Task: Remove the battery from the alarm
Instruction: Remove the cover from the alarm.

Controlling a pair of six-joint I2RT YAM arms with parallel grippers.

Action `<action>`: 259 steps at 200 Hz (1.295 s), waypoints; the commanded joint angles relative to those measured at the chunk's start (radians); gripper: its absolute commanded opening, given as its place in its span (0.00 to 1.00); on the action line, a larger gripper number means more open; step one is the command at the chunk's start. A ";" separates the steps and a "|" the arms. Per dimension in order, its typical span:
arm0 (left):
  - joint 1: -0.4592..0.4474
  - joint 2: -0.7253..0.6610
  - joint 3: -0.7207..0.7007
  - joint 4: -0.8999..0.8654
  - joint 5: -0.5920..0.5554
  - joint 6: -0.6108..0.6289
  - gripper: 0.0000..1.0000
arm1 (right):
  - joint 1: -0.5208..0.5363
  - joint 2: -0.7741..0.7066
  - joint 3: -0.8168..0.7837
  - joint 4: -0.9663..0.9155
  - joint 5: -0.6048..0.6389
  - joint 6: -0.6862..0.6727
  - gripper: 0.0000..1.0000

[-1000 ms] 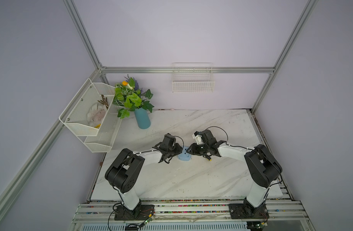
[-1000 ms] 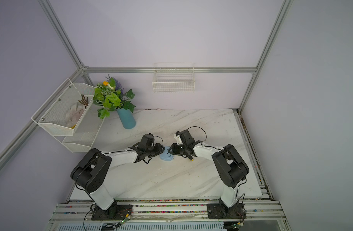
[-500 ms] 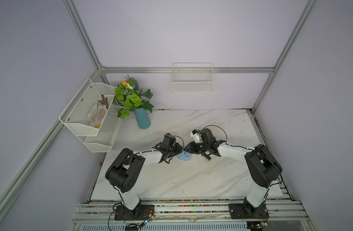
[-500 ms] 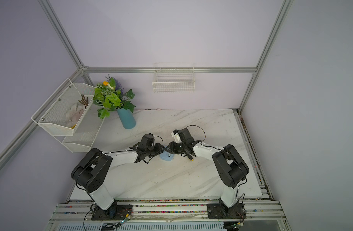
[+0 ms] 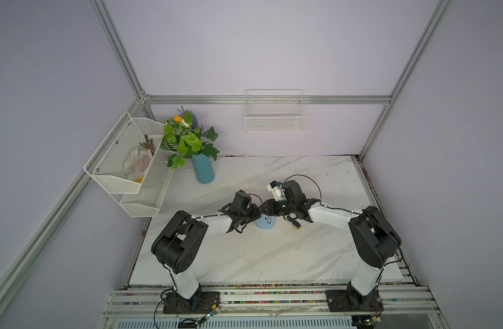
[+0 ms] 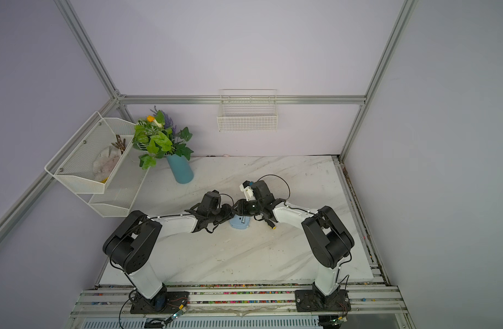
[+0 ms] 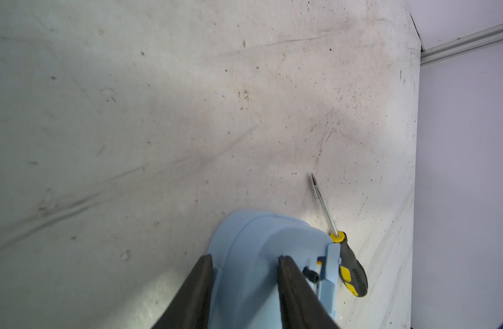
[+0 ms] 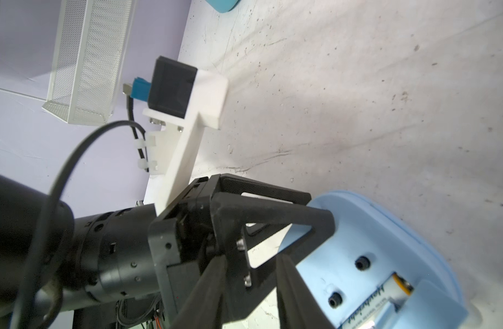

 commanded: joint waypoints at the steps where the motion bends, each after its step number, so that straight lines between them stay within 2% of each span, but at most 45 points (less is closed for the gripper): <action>1: -0.037 0.058 -0.067 -0.151 0.057 0.011 0.41 | 0.020 -0.070 0.026 -0.085 0.065 -0.048 0.36; 47: -0.037 0.058 -0.067 -0.148 0.060 0.008 0.41 | 0.017 -0.134 0.055 -0.350 0.281 -0.098 0.34; 114: -0.037 0.041 -0.068 -0.168 0.045 0.004 0.45 | 0.041 -0.071 0.153 -0.586 0.393 -0.120 0.31; 156: -0.040 0.025 -0.074 -0.182 0.024 -0.009 0.54 | 0.078 -0.011 0.234 -0.667 0.455 -0.124 0.28; 211: -0.043 0.020 -0.077 -0.184 0.018 -0.009 0.55 | 0.100 0.036 0.294 -0.716 0.539 -0.117 0.25; 259: -0.043 0.021 -0.084 -0.177 0.018 -0.010 0.55 | 0.104 0.075 0.320 -0.721 0.549 -0.103 0.24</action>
